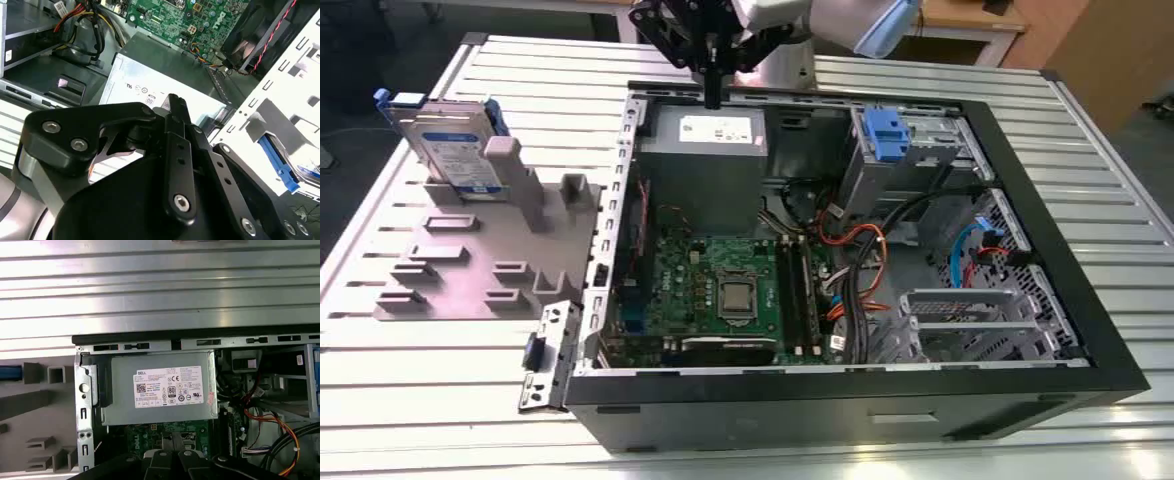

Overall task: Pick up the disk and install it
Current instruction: 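Reach for the disk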

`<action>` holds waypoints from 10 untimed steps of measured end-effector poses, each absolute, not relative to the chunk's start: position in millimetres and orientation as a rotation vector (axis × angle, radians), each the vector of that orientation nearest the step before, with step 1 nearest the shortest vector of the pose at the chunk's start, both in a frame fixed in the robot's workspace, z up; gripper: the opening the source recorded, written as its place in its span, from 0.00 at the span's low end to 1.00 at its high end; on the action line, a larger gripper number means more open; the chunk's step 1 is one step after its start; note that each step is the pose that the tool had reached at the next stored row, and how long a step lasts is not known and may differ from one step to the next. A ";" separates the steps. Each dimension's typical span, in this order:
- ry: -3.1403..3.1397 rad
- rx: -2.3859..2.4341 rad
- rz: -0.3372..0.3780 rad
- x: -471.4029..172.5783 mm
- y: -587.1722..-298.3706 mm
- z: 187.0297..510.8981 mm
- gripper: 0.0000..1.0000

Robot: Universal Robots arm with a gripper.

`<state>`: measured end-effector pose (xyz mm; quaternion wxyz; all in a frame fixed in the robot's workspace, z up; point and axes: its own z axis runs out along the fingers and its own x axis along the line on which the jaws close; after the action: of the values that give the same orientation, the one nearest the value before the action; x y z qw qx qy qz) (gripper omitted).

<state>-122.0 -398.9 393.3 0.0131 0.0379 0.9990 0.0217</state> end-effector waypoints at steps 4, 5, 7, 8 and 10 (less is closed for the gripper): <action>3.113 0.118 0.068 -122.0 -398.9 393.3 0.11; 3.113 0.118 0.068 -122.0 -398.9 393.3 0.11; 3.113 0.118 0.068 -123.1 -398.9 393.3 0.11; 3.112 0.118 0.068 -123.9 -398.9 393.3 0.11; 3.112 0.118 0.068 -126.1 -398.9 393.3 0.11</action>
<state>-126.1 -398.9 393.3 0.0131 0.0379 0.9990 0.0217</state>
